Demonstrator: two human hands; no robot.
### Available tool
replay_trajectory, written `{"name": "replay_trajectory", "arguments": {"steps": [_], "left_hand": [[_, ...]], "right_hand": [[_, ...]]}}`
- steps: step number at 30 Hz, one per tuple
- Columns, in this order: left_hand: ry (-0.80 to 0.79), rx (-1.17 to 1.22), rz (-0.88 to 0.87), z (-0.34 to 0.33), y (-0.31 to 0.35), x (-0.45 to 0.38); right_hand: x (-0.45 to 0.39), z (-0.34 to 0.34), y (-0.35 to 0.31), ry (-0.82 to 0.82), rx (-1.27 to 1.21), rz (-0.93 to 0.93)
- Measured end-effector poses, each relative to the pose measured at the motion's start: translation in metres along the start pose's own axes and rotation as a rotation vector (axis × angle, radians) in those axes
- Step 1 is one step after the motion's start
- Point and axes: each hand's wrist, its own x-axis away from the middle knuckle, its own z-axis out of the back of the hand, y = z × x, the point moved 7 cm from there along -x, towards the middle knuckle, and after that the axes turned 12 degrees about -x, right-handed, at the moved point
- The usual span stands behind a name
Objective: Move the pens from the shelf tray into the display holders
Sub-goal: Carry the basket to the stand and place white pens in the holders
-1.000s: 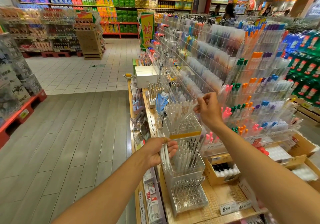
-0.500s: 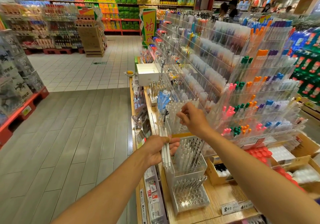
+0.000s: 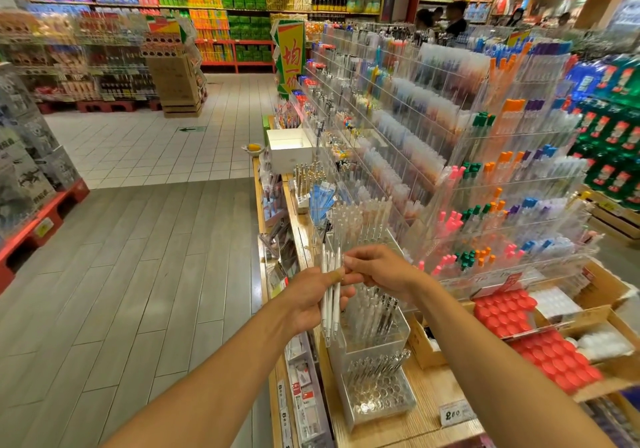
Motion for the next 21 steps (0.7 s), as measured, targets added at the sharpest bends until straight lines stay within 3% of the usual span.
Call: {"name": "replay_trajectory", "arguments": {"steps": [6, 9, 15, 18, 21], "left_hand": [[-0.06, 0.021, 0.0, -0.007, -0.005, 0.001], [-0.063, 0.056, 0.026, -0.009, -0.01, 0.0], [0.0, 0.057, 0.073, -0.008, -0.014, 0.003], [0.041, 0.066, 0.083, -0.003, -0.014, 0.005], [0.065, 0.043, 0.067, 0.001, -0.014, 0.007]], "right_hand": [[0.002, -0.006, 0.004, -0.099, -0.36, -0.022], [0.004, -0.004, 0.005, -0.078, -0.39, -0.027], [0.011, 0.038, -0.038, 0.303, -0.217, 0.263], [0.021, 0.063, -0.067, 0.51, 0.0, 0.461], [0.022, 0.069, -0.078, 0.565, 0.173, 0.545]]}}
